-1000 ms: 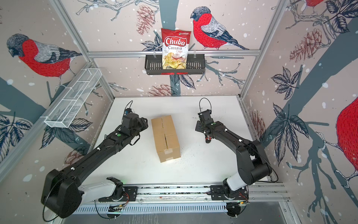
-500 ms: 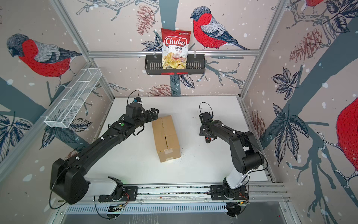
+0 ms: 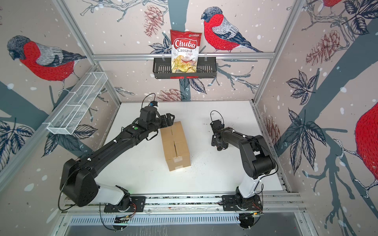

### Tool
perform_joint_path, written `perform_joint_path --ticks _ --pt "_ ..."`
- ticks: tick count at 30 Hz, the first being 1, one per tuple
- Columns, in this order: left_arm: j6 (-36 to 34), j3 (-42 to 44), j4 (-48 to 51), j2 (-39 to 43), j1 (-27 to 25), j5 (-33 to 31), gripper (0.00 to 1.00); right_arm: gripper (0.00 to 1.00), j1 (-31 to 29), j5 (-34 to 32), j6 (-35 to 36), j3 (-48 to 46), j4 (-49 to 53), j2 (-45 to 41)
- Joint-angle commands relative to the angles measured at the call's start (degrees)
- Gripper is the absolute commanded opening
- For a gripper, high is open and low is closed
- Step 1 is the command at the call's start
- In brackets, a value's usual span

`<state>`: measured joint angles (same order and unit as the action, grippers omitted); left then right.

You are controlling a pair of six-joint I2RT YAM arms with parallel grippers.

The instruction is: Unpack the express box

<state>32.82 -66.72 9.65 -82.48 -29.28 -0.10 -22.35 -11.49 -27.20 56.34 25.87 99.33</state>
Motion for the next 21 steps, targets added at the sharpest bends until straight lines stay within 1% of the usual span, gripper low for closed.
perform_joint_path --ticks 1,6,9,15,21 --pt "-0.6 -0.8 -0.7 -0.5 -0.3 0.7 0.87 0.50 0.0 1.6 -0.4 -1.0 0.5 -0.4" --pt "-0.6 -1.5 -0.5 -1.6 -0.7 1.4 0.86 0.33 0.2 2.2 -0.7 -2.1 -0.3 -0.4" --pt "-0.5 -2.2 -0.6 -2.6 -1.1 2.1 0.85 0.26 0.2 2.4 -0.4 -2.0 -0.3 -0.7" --pt "-0.4 -5.4 -0.3 -6.4 -2.7 5.6 0.83 0.21 0.3 2.5 0.7 -0.8 1.0 -2.6" --pt "0.7 -9.6 -2.1 -11.5 -3.9 12.5 0.83 0.19 0.6 4.6 1.9 0.6 2.2 -5.9"
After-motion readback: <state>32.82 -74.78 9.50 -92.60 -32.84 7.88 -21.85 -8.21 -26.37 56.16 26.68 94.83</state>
